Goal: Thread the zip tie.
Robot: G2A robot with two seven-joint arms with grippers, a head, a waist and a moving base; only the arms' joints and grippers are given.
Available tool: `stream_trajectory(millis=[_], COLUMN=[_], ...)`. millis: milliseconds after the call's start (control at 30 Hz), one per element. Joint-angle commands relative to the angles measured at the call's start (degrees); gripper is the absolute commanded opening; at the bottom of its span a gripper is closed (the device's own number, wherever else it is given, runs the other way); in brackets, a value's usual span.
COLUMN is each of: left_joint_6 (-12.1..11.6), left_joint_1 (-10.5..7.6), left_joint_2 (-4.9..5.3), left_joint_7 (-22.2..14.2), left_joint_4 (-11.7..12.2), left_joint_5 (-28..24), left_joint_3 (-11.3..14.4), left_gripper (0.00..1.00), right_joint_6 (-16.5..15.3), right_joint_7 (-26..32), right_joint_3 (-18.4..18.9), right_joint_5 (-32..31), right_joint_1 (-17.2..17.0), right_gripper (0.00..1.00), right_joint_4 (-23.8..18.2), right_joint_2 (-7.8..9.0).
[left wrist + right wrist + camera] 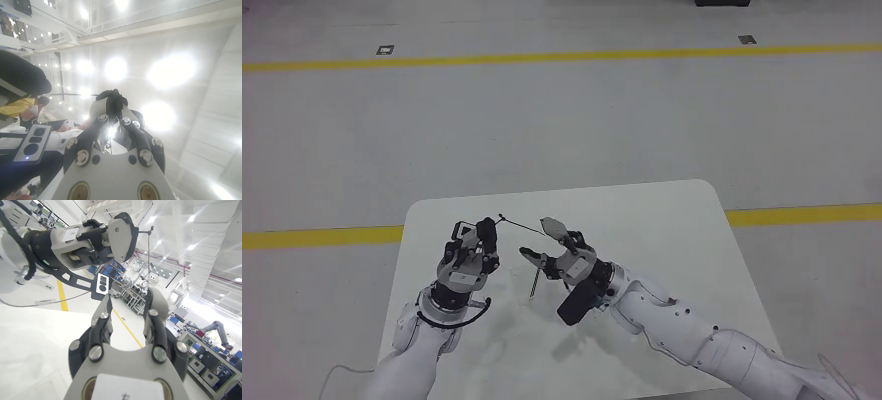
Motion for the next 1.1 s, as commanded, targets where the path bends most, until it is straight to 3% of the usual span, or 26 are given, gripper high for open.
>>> stream_trajectory(millis=[0, 167, 633, 667, 800, 900, 1000, 1067], left_joint_6=[-0.4, -0.9, -0.1, -0.3, -3.4, -5.3, -5.3, -5.3], left_joint_1=[0.18, 1.00, 1.58, 1.54, 1.56, 2.17, 2.54, 2.54], left_joint_2=[0.04, -0.02, -0.06, -0.09, 0.44, 0.48, 0.42, 0.42], left_joint_7=[-0.1, 0.0, 1.0, 2.1, 3.1, 3.9, 4.6, 4.6], left_joint_4=[0.1, -0.2, -0.5, -0.6, 0.9, 2.5, 3.0, 3.0], left_joint_5=[1.4, 1.9, 2.1, 1.9, 11.7, 13.1, 14.2, 14.2], left_joint_3=[-0.1, -0.1, 0.2, 0.0, -2.4, -2.9, -3.1, -3.1], left_gripper=[0.00, 0.00, 0.00, 0.00, 0.00, 0.00, 0.00, 0.00], right_joint_6=[-0.9, -3.8, -4.1, -4.8, -11.7, -16.6, -22.4, -22.9], right_joint_7=[-1.0, -2.4, -2.0, -2.3, -7.9, -12.0, -13.9, -14.1], right_joint_3=[1.4, 4.0, 4.4, 4.8, 7.8, 10.4, 12.0, 12.4], right_joint_5=[1.5, 1.0, 1.2, 2.0, 8.1, 13.2, 18.1, 18.6], right_joint_1=[-1.0, -2.4, -2.8, -3.3, -6.2, -8.2, -9.6, -9.6], right_gripper=[1.00, 1.00, 1.00, 1.00, 1.00, 1.00, 1.00, 1.00], right_joint_4=[0.1, 0.3, 0.4, 0.5, 3.7, 7.2, 9.4, 9.8], right_joint_2=[0.10, 0.31, 0.30, 0.32, 0.87, 1.26, 1.38, 1.39])
